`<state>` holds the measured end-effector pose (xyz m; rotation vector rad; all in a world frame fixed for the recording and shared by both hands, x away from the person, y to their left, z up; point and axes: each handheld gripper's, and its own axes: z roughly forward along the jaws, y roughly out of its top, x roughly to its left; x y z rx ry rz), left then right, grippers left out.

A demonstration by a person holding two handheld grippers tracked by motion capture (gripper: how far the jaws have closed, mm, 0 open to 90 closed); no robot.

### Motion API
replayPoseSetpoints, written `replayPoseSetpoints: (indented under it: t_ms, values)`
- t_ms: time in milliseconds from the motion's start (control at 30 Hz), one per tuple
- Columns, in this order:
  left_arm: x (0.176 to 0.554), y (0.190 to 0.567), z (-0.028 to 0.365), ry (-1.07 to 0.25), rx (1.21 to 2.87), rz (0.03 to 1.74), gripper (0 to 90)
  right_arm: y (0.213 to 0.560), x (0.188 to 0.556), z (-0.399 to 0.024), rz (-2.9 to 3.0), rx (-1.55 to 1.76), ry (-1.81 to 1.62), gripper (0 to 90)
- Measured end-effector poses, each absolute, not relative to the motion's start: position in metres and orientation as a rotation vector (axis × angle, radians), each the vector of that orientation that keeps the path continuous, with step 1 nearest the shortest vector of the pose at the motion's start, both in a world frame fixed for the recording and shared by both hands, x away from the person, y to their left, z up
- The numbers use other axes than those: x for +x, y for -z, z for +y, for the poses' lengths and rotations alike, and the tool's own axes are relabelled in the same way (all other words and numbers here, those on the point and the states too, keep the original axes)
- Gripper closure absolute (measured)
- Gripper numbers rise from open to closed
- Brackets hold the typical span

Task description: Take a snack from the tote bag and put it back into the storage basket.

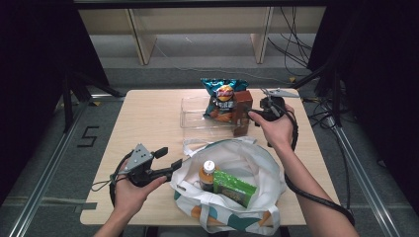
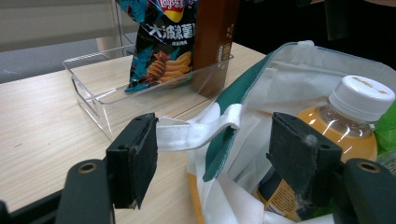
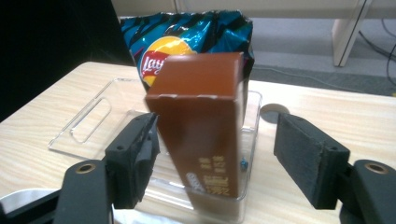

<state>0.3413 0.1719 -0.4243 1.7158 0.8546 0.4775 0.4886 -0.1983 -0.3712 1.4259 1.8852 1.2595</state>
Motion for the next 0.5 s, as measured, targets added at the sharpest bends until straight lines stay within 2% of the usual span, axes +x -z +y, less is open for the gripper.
replayPoseSetpoints:
  t_ms: [267, 500]
  values:
    - [0.341, 0.424, 0.172, -0.478, 1.716, 0.855, 32.2, 0.370, 0.479, -0.203, 1.917, 1.364, -1.273, 39.0]
    - [0.341, 0.425, 0.172, -0.473, 1.712, 0.849, 32.2, 0.370, 0.462, -0.210, 1.987, 1.352, -1.264, 49.9]
